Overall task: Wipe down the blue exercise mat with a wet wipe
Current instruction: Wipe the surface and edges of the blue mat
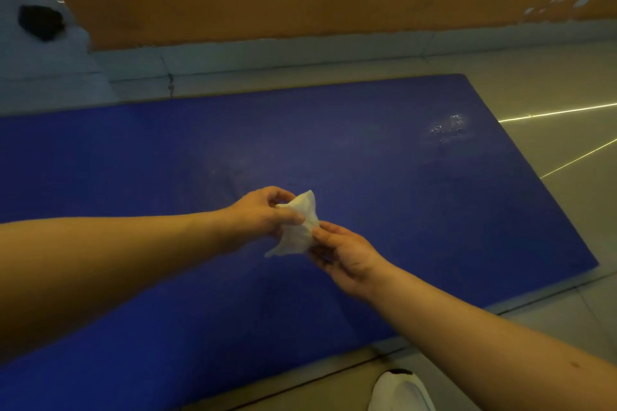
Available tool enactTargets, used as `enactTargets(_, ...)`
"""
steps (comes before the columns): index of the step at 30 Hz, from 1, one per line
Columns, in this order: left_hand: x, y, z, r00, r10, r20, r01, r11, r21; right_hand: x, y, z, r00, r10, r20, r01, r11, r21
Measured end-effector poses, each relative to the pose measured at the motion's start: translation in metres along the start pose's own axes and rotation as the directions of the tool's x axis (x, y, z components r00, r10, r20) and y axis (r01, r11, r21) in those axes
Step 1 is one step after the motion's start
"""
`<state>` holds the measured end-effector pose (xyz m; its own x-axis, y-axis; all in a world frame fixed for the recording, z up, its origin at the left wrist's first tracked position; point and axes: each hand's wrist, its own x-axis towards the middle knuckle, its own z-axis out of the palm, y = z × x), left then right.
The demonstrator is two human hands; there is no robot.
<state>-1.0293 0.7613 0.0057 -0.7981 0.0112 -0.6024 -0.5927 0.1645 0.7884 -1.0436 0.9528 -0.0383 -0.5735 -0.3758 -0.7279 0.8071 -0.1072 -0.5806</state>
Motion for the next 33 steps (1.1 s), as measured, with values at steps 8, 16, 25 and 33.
enactTargets(8, 0.003, 0.004, -0.012, 0.998, -0.018, -0.067, 0.016, 1.000, -0.021, -0.002, -0.009, -0.007, 0.987, -0.103, -0.124, 0.098, 0.994, -0.048)
enactTargets(16, 0.013, -0.004, -0.005, 0.978, 0.065, -0.199, -0.023, 0.978, 0.209, -0.008, -0.005, -0.011, 0.953, -0.300, -0.038, 0.215, 0.760, -0.613)
enactTargets(25, 0.013, -0.004, -0.005, 0.953, 0.186, -0.240, -0.092, 0.931, 0.354, -0.006, -0.009, -0.007, 0.925, -0.379, -0.011, 0.312, 0.778, -0.546)
enactTargets(33, 0.004, 0.012, 0.025, 0.888, 0.460, 0.014, -0.351, 0.657, 0.667, 0.002, -0.009, 0.003, 0.975, -0.023, -0.221, 0.002, 0.995, -0.096)
